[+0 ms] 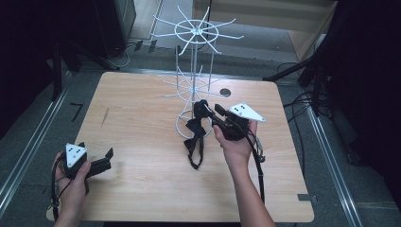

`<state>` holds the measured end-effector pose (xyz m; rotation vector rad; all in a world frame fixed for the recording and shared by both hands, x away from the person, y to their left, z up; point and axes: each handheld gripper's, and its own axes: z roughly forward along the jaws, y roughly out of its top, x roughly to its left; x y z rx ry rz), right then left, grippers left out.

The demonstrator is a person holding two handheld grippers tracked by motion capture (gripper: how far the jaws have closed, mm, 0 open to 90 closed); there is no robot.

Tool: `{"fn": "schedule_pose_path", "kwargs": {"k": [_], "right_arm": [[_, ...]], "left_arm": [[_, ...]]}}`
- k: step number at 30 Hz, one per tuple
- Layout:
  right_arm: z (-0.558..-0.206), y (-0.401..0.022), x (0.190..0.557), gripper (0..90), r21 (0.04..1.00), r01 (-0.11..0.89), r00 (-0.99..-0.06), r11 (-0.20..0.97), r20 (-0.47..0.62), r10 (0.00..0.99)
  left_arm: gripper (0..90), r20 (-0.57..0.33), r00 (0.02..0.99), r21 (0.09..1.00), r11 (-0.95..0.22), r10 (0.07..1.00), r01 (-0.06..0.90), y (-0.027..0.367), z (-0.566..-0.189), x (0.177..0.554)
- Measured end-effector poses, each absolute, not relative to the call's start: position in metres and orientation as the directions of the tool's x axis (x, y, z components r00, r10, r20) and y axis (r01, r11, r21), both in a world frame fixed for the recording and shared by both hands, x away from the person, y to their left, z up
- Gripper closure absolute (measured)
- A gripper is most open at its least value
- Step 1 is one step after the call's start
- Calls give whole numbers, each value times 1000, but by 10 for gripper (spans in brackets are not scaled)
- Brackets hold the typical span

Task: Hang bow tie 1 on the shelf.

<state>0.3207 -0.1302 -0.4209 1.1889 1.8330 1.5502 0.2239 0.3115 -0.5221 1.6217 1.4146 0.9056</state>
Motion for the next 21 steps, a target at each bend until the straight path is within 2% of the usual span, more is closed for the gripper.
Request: {"fn": "schedule_pose_path", "kwargs": {"k": [6, 13, 21], "right_arm": [[-425, -142, 316, 490, 945, 328, -503, -5, 179, 846], [-433, -151, 308, 446, 941, 340, -500, 9, 173, 849], [-443, -159, 301, 440, 936, 352, -494, -1, 187, 849]], "left_arm": [[0, 18, 126, 900, -71, 992, 429, 311, -522, 224], [0, 19, 123, 899, -71, 992, 432, 311, -522, 224], [0, 17, 126, 899, -70, 992, 433, 311, -522, 224]]}}
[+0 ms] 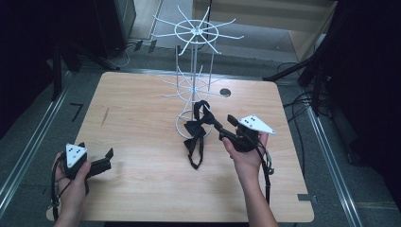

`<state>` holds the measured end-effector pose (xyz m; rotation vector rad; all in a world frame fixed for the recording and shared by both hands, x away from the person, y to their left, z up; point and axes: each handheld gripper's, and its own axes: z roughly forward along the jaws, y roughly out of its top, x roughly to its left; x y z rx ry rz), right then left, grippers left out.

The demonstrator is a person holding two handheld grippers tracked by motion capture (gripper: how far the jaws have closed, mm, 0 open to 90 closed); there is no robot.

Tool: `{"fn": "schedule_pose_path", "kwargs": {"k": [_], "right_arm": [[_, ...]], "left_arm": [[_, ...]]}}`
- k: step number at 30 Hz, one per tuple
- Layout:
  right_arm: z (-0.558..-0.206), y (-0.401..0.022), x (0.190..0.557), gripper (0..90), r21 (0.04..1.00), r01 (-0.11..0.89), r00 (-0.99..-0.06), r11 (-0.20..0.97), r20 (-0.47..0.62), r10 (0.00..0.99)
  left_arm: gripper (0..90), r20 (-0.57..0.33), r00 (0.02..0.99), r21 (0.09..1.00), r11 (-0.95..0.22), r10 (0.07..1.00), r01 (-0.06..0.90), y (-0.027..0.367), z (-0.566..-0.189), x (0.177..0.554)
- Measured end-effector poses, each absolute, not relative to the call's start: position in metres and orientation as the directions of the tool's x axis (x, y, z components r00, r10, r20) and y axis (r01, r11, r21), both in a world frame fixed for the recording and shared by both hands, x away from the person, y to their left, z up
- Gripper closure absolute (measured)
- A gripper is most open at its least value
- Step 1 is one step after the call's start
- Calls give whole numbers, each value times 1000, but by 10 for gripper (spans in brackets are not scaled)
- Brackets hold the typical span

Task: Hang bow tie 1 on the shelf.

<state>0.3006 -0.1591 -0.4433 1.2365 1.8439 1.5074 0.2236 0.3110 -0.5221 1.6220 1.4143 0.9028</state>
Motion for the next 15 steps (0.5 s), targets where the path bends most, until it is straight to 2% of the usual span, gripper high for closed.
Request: {"fn": "schedule_pose_path", "kwargs": {"k": [15], "right_arm": [[-485, -168, 284, 465, 900, 436, -481, 7, 227, 847]], "left_arm": [[0, 24, 126, 897, -77, 992, 436, 311, -522, 224]]}}
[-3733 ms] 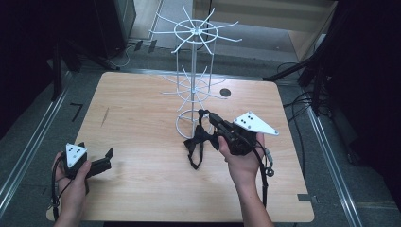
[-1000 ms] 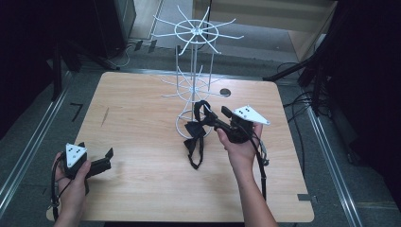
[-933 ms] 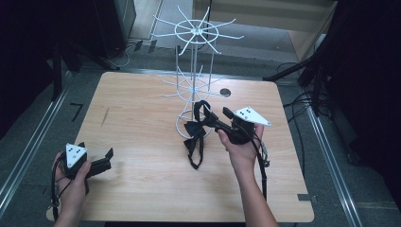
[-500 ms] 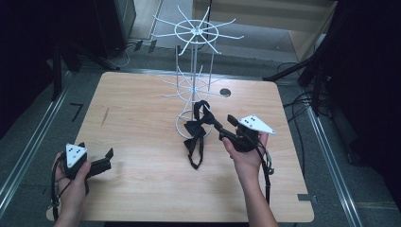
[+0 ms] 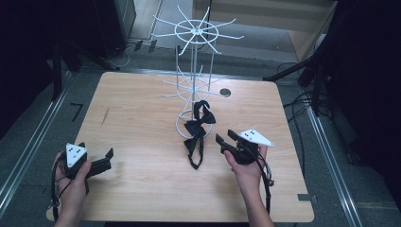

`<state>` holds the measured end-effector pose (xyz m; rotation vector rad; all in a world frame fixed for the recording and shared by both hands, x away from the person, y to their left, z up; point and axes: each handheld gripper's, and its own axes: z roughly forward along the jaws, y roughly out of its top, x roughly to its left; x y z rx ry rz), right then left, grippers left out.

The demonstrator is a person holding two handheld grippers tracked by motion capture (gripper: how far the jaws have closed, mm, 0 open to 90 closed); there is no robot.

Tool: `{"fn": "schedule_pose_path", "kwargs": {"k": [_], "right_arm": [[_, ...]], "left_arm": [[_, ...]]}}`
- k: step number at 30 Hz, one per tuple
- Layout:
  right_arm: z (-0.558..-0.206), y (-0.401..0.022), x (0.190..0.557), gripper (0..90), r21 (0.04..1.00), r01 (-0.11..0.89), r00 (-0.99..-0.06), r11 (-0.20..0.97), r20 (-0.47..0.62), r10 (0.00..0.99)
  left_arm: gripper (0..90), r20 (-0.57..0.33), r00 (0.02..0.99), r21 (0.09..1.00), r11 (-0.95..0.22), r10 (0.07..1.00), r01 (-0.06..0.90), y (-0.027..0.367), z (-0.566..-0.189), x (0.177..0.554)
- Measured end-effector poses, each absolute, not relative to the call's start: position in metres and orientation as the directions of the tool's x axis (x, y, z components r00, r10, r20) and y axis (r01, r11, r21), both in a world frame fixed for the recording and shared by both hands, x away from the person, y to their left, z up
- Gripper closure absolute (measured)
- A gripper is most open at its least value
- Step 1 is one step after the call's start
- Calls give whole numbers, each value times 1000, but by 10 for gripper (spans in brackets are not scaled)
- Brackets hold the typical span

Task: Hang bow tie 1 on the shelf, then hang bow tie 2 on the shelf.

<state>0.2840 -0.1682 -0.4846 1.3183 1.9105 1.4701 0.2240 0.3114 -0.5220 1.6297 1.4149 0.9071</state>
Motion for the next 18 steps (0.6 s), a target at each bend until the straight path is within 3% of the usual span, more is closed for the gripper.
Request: {"fn": "schedule_pose_path", "kwargs": {"k": [18], "right_arm": [[-504, -167, 276, 476, 859, 513, -462, 6, 270, 845]], "left_arm": [[0, 19, 131, 897, -75, 991, 435, 311, -522, 224]]}}
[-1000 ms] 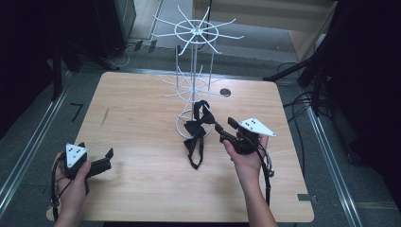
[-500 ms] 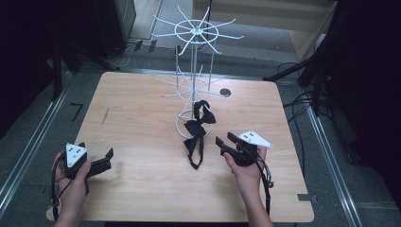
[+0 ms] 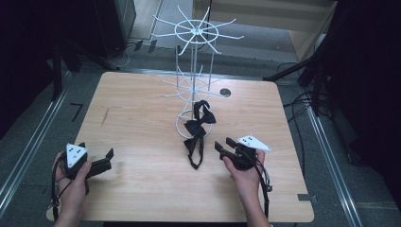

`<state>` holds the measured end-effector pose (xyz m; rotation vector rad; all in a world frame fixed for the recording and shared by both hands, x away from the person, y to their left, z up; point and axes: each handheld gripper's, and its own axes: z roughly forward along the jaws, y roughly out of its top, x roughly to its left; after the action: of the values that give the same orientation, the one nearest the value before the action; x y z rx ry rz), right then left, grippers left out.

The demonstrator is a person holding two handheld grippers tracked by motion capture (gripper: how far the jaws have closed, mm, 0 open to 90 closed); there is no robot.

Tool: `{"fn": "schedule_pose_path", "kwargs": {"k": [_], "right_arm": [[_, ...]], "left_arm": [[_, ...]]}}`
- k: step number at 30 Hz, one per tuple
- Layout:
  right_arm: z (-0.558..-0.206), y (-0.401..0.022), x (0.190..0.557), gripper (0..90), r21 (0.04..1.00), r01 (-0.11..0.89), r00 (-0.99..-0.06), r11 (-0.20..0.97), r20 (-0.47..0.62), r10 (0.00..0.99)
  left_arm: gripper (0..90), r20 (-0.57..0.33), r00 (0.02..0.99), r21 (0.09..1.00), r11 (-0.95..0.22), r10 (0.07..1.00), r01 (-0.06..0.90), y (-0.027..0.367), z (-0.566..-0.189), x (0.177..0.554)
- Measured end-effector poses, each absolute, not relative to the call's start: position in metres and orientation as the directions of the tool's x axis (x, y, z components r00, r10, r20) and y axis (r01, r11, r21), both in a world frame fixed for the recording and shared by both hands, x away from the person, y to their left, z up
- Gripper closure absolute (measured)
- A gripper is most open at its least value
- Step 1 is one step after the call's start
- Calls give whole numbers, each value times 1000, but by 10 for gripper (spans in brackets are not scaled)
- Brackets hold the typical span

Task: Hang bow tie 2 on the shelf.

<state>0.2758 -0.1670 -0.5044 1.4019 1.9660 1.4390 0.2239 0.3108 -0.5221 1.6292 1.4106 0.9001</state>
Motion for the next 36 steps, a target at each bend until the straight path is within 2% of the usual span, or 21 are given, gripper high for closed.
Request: {"fn": "schedule_pose_path", "kwargs": {"k": [25, 28, 36], "right_arm": [[-527, -130, 281, 484, 810, 582, -502, 71, 289, 815], [-530, -126, 282, 505, 802, 592, -508, 81, 294, 809], [-536, -119, 284, 628, 764, 633, -535, 122, 318, 783]], "left_arm": [[0, 17, 134, 897, -74, 991, 436, 311, -522, 224], [0, 17, 134, 897, -74, 991, 436, 311, -522, 224], [0, 16, 131, 899, -72, 991, 431, 311, -522, 224]]}}
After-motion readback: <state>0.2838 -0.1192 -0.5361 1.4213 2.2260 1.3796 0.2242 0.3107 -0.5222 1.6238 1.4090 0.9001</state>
